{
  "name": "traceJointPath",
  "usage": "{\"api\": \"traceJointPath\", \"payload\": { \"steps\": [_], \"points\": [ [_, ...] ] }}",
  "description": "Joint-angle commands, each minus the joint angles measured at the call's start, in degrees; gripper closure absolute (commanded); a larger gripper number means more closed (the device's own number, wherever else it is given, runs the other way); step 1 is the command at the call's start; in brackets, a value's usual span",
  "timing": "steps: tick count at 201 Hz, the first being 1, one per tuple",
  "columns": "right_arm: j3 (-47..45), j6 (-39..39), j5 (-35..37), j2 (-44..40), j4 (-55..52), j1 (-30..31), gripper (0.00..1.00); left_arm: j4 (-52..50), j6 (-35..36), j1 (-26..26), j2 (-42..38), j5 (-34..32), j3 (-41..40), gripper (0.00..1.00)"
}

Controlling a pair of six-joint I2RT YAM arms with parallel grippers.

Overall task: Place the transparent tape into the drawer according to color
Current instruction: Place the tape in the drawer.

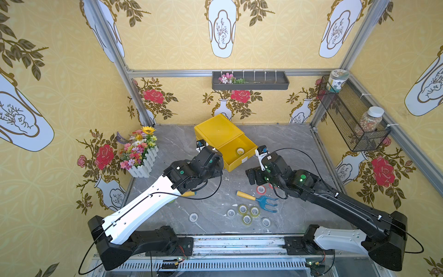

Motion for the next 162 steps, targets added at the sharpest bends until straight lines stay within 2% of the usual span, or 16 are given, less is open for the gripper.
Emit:
{"api": "traceJointPath", "payload": {
  "steps": [1, 34, 74, 162],
  "points": [
    [-0.1, 0.6, 1.0, -0.3, 2.2, 0.0, 0.03, 4.3, 5.3, 0.1, 4.0, -0.3, 4.6, 0.52],
    [0.0, 0.7, 1.2, -0.8, 1.8, 0.0, 0.03, 9.3, 9.5, 1.8, 12.2, 3.1, 12.5, 0.52],
    [-0.3, 1.0, 1.8, -1.8, 0.7, -0.1, 0.03, 11.9, 11.3, 5.2, 20.4, 7.8, 17.6, 0.52],
    [-0.7, 1.4, 3.6, -4.0, -0.2, -0.1, 0.03, 14.1, 12.0, 7.4, 28.7, 11.9, 15.8, 0.51]
  ]
}}
